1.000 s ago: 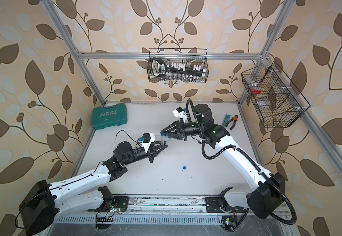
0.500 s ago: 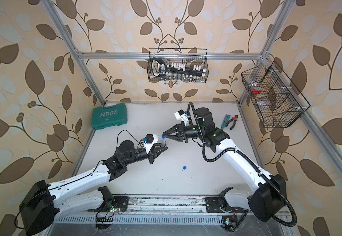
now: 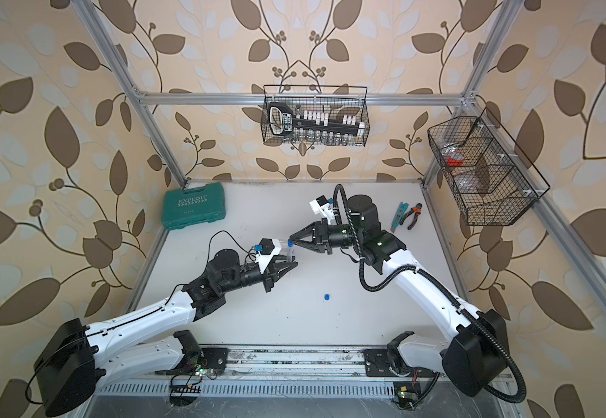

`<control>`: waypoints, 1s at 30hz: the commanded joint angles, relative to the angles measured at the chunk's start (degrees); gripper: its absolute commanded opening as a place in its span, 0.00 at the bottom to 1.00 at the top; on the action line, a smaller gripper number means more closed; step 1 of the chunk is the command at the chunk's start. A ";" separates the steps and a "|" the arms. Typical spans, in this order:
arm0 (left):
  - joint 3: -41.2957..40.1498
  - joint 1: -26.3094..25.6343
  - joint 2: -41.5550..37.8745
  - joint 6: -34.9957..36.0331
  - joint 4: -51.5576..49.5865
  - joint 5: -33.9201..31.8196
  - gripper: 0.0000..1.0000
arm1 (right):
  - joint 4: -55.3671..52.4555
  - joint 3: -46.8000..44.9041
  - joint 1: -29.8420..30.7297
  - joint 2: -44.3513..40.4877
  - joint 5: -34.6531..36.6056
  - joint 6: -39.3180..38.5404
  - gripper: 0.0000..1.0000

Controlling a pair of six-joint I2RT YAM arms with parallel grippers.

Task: Insert stoppers into test tubes
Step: Insert the stopper into the test tube.

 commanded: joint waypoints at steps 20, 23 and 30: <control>10.15 0.31 4.90 22.89 -29.79 -0.43 0.00 | -14.10 10.67 -8.83 0.03 -3.61 -3.41 0.66; 13.92 1.22 5.72 33.87 -41.34 -3.04 0.00 | -26.13 7.49 -12.85 -1.58 4.26 -14.92 0.63; 22.66 13.60 10.04 55.76 -62.12 5.46 0.00 | -37.85 2.33 -18.41 -3.94 22.88 -26.42 0.60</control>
